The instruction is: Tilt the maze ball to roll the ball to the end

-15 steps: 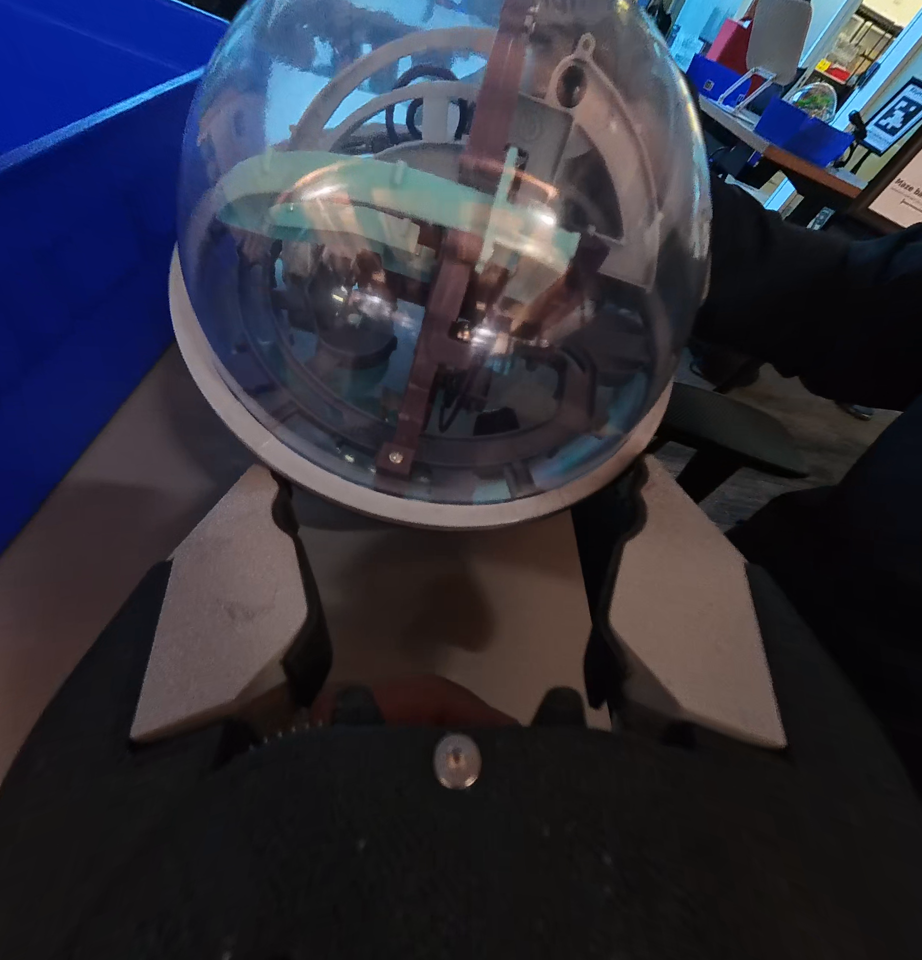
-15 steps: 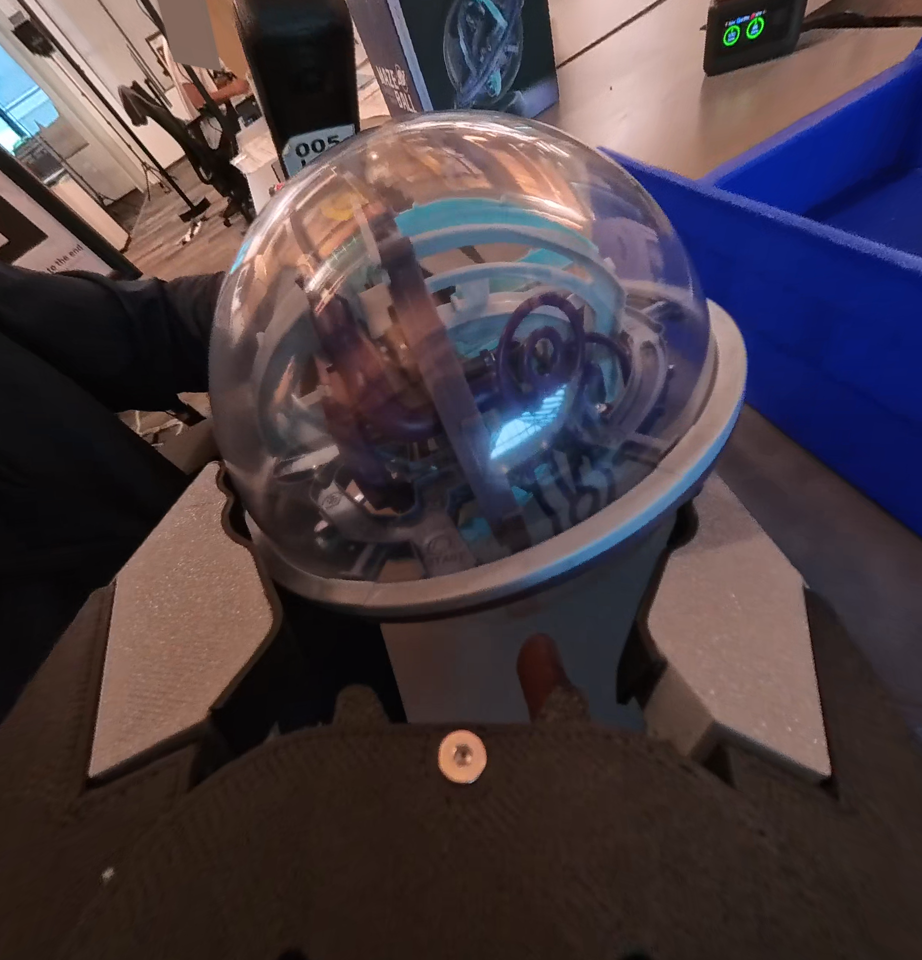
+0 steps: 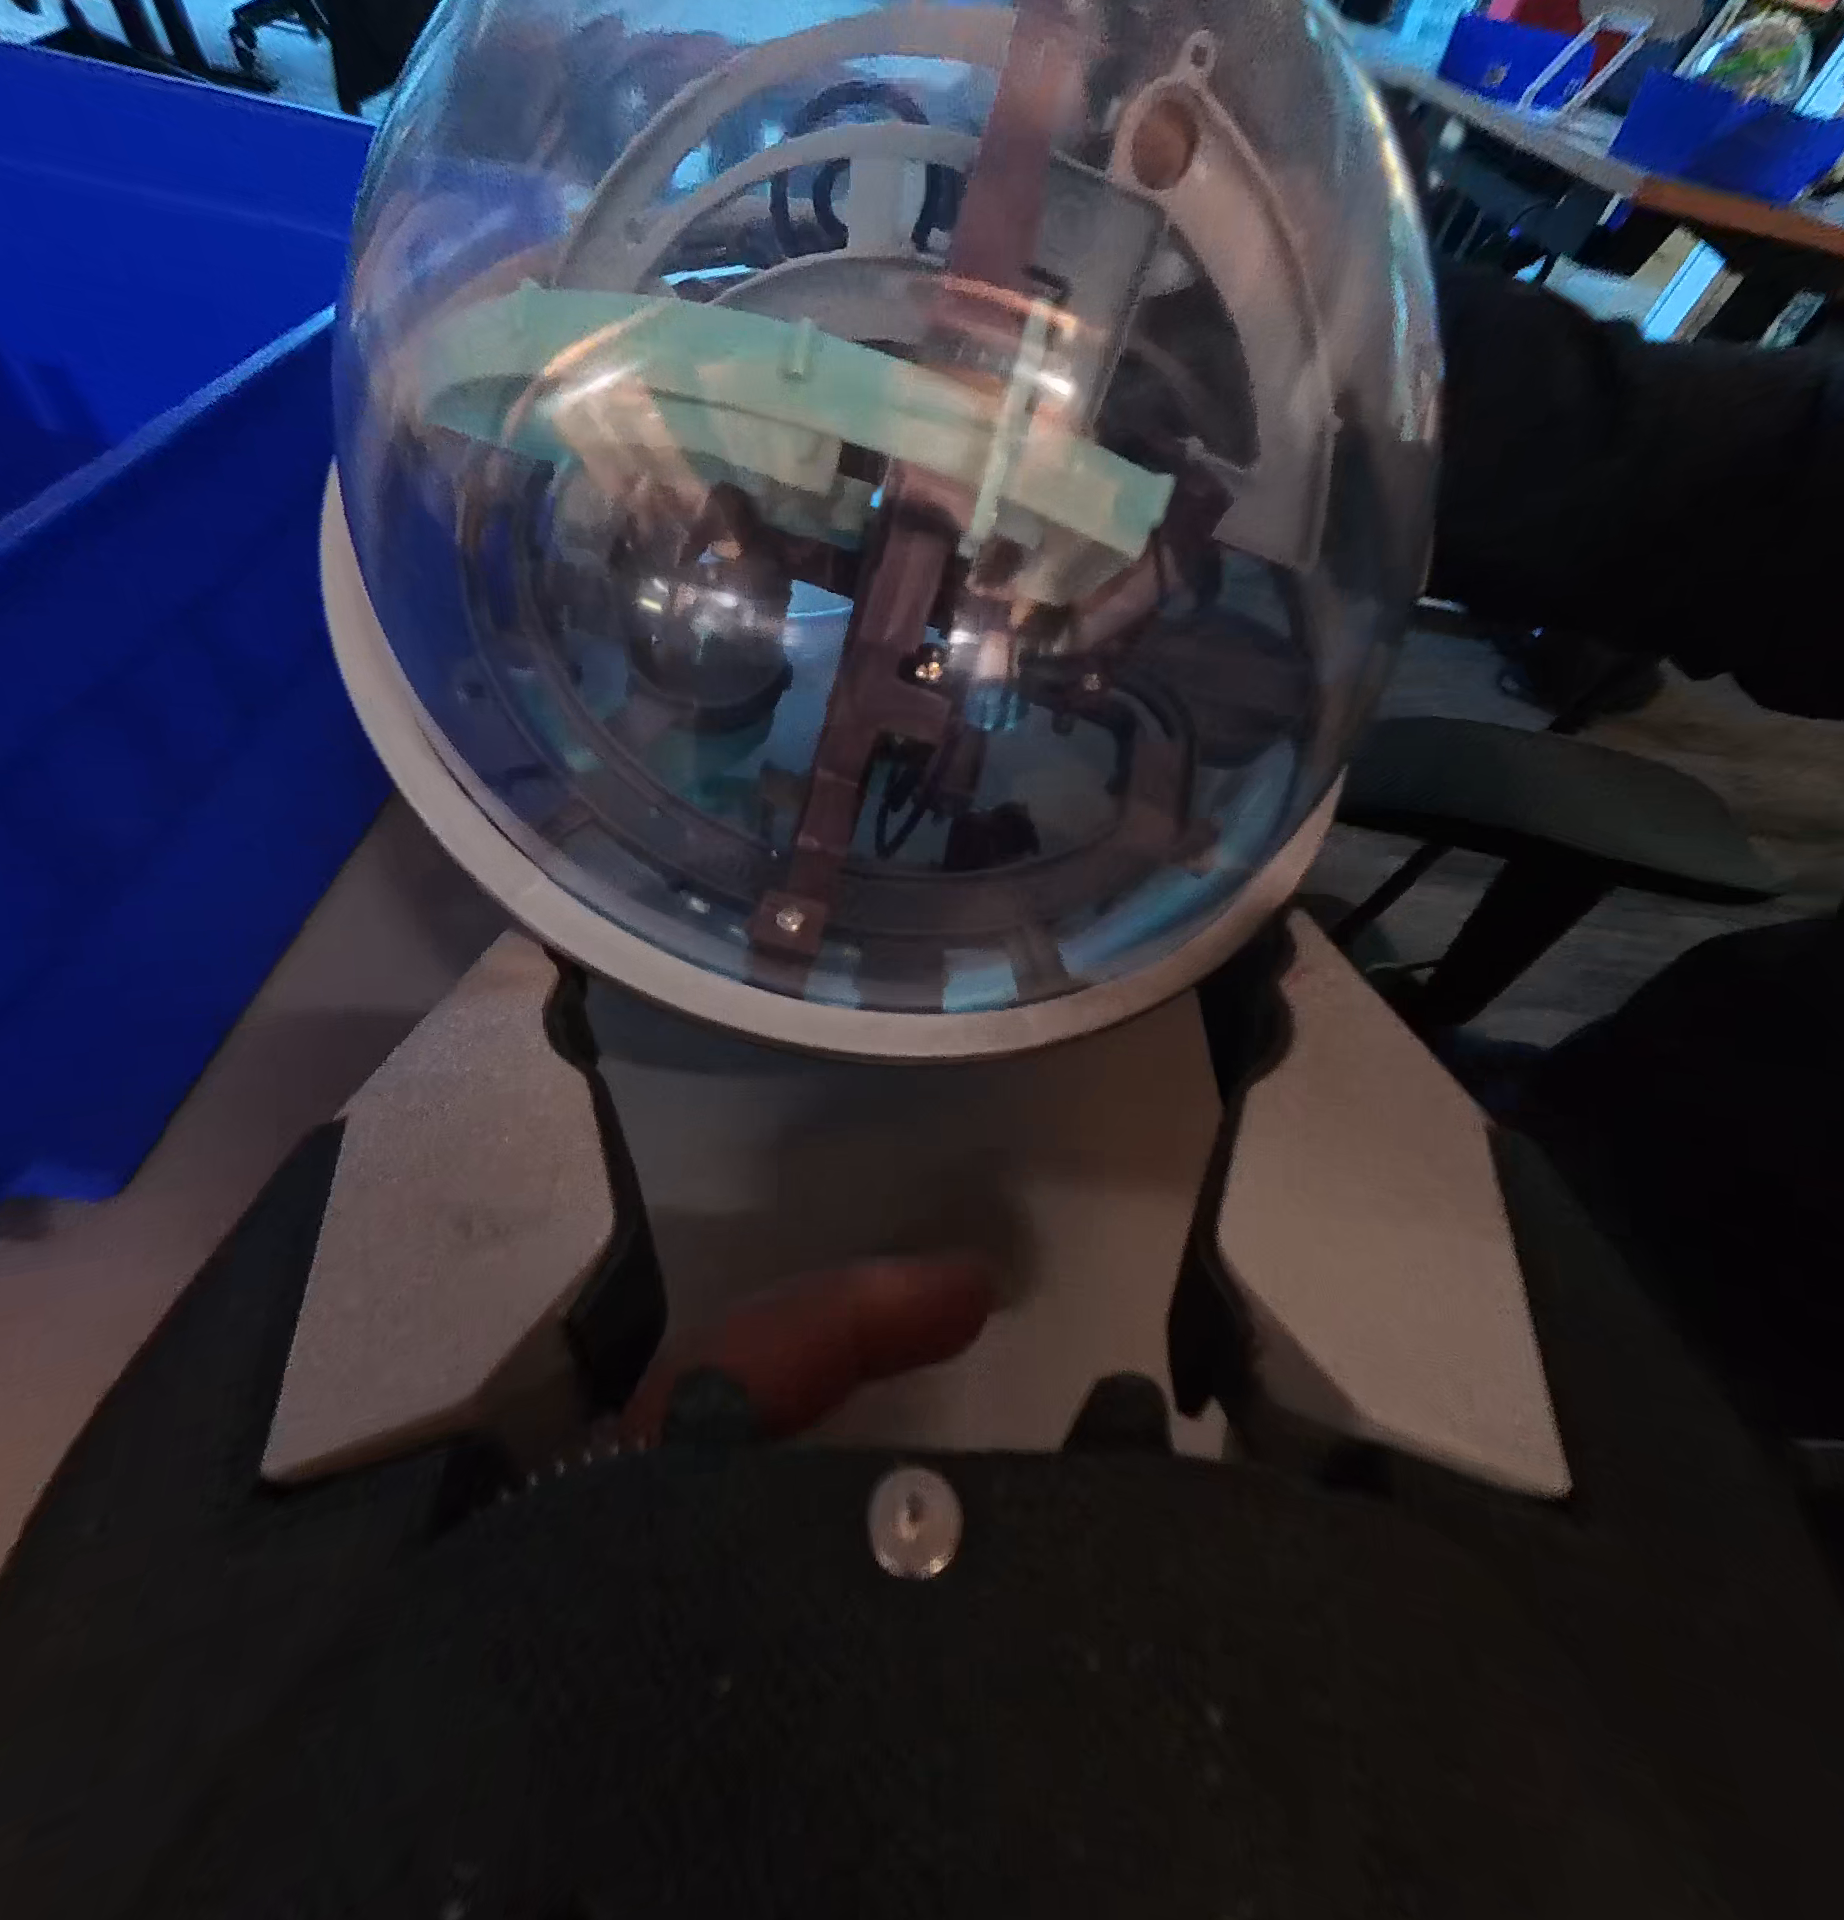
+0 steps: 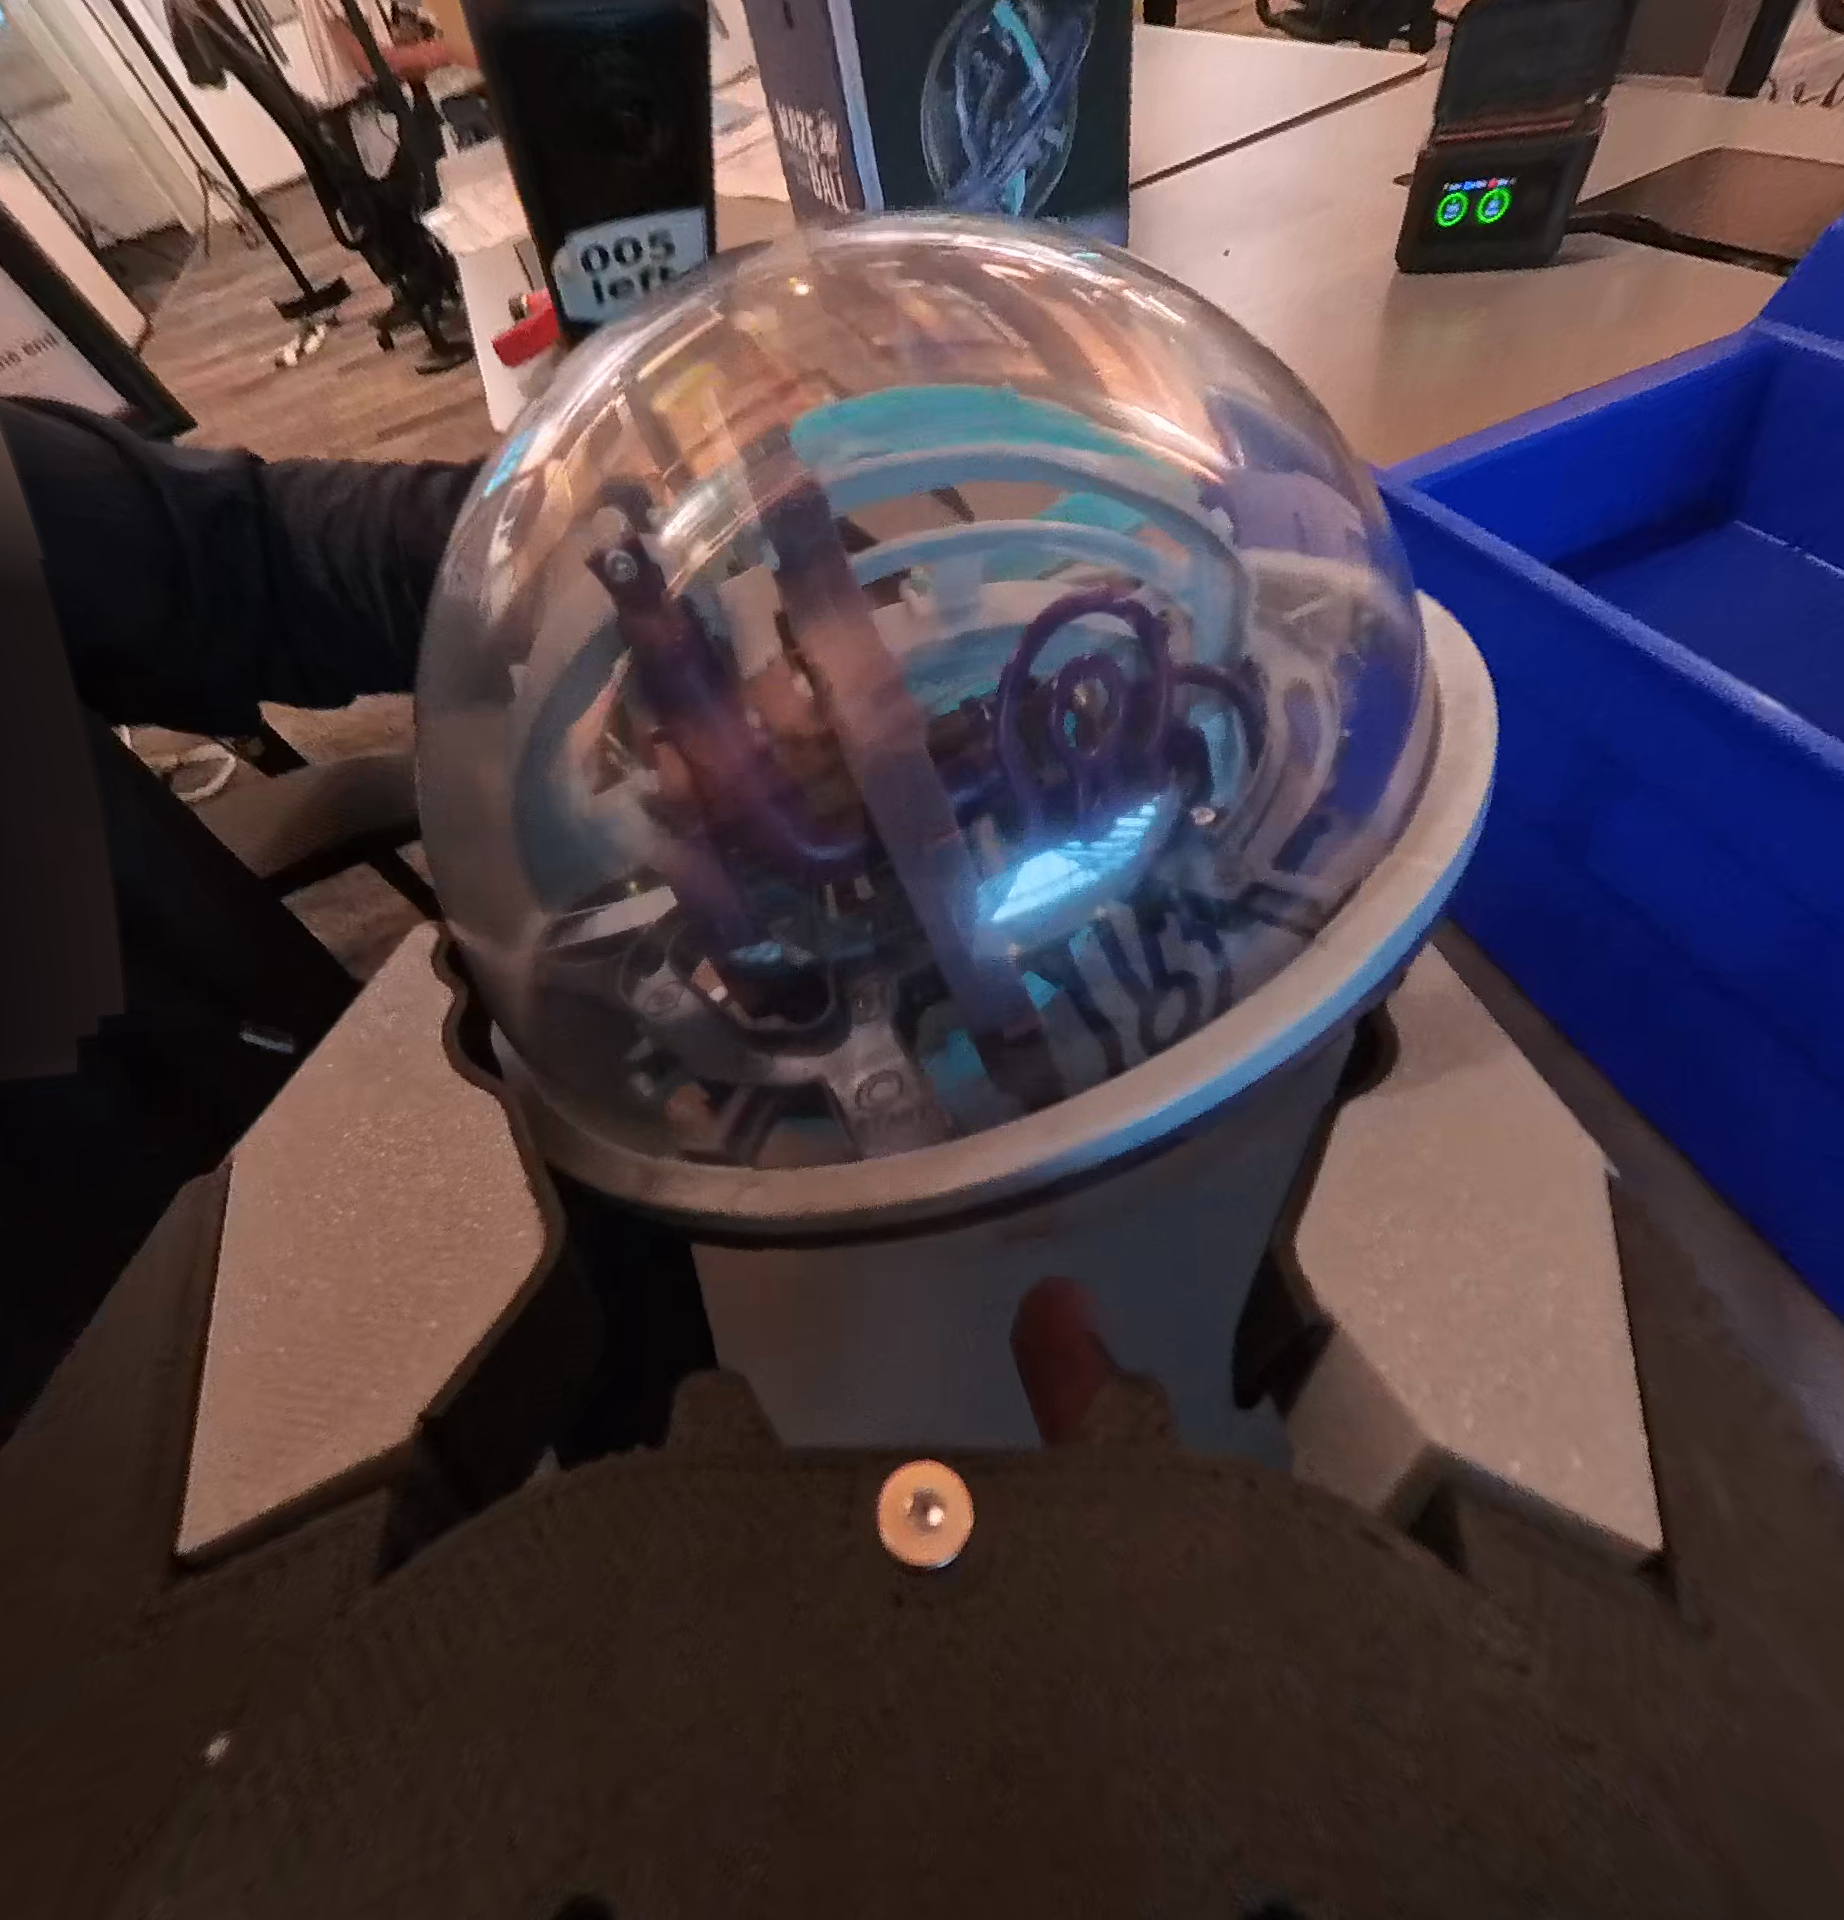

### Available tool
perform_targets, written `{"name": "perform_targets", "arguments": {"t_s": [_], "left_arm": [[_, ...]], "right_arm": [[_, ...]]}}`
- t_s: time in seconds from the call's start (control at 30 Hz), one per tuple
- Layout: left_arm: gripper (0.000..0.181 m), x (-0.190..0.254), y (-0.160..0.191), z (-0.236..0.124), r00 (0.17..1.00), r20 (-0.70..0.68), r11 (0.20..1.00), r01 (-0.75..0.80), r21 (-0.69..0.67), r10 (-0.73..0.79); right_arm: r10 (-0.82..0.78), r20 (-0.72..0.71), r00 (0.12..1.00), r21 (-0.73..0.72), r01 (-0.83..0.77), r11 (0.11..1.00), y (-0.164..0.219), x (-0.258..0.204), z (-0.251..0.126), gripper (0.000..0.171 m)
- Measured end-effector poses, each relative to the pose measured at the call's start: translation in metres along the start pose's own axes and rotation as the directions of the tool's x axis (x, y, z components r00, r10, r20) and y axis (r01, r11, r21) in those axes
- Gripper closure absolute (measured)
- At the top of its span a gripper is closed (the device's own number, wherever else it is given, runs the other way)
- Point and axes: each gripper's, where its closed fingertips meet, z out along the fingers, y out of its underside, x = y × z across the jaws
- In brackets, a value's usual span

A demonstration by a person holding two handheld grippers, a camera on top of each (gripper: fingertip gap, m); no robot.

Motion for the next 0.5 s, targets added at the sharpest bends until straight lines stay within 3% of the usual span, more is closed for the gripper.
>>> {"name": "perform_targets", "arguments": {"t_s": [0.5], "left_arm": [[0.054,-0.0029,0.0095,0.0039,0.992,0.081,0.993,-0.089,-0.073,0.095]], "right_arm": [[-0.145,-0.030,0.989,-0.041,0.143,0.989,0.0114,0.0015,0.0007,0.013]]}}
